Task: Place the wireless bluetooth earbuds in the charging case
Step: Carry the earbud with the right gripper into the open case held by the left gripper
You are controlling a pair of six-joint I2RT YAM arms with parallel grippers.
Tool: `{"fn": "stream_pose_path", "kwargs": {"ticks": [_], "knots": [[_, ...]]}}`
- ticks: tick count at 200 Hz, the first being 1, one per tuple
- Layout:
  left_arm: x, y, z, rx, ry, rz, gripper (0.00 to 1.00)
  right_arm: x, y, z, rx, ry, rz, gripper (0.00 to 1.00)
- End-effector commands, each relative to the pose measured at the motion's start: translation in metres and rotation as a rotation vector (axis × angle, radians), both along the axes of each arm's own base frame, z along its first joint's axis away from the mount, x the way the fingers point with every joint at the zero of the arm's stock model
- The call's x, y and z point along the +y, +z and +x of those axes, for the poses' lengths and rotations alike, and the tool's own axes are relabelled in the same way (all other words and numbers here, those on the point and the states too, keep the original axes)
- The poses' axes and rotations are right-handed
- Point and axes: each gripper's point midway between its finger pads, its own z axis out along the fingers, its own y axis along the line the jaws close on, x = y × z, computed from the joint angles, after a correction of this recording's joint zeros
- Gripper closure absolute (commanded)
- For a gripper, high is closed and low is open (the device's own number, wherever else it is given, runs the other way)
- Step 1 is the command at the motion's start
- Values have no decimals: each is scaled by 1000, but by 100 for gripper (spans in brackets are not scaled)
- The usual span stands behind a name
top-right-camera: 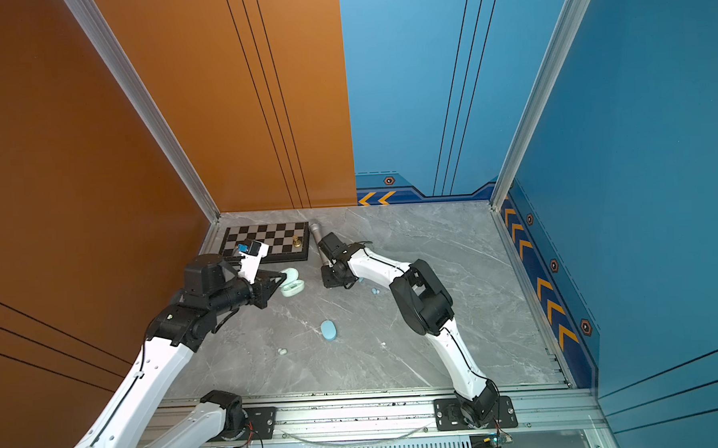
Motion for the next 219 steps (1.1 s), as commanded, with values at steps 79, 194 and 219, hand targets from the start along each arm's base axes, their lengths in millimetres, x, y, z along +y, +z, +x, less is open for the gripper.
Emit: {"fn": "stream_pose_path", "kwargs": {"ticks": [79,194,219], "knots": [[-18,-21,81,-233,170,118,100,-72,140,-17,-117,-88,147,88],[-79,-13,111,-275,87,116,100,-41,203,-38,-133,-10,309,87],[-82,-11,111,-279,84,115,100,-32,207,-36,-136,3,322,88]]}}
